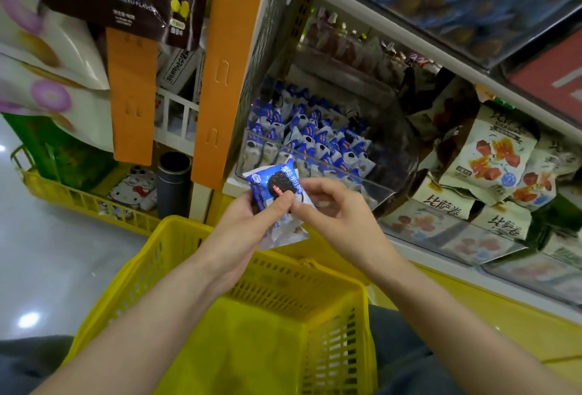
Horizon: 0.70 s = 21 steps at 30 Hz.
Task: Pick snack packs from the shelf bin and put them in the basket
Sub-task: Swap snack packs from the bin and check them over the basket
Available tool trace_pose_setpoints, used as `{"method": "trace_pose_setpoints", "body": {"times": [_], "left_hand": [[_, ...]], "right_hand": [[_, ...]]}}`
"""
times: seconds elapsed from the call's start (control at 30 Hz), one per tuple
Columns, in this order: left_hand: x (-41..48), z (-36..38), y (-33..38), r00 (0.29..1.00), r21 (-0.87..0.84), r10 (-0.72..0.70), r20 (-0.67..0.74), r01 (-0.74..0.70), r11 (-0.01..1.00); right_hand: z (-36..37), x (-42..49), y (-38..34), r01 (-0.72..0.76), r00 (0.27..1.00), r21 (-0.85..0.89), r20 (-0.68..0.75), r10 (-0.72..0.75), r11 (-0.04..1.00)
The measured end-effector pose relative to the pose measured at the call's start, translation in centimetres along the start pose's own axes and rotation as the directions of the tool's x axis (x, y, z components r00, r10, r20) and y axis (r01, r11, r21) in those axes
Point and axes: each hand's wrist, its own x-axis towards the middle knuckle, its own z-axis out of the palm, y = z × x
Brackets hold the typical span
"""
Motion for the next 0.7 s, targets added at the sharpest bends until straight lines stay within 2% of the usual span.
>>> {"method": "trace_pose_setpoints", "body": {"times": [0.23,0.33,0.4,0.53,0.7], "left_hand": [[0.6,-0.4,1.5,1.0,0.038,0.009,-0.012,-0.009,0.999],[1.1,-0.6,2.0,0.994,0.016,0.015,-0.112,-0.013,1.0],[1.3,-0.7,2.4,0.984,0.058,0.041,-0.172,-0.031,0.998],[1.5,-0.9,2.8,0.978,0.114,0.067,-0.196,-0.045,0.992],[1.7,-1.0,2.9,0.979,0.131,0.056,-0.194,-0.031,0.991]], "right_hand": [[-1.1,1.7,-1.7,0.098,0.995,0.056,-0.033,-0.097,0.994],[-2.8,4.8,-2.2,0.086,0.975,0.131,-0.214,-0.056,0.988],[-3.6,8.1,-2.1,0.074,0.943,0.154,-0.332,-0.019,0.985],[-3.1,16.2,-0.7,-0.062,0.922,0.015,-0.383,0.063,0.998],[-0.5,21.8,-0.7,-0.124,0.924,-0.209,-0.38,0.036,0.97]]}}
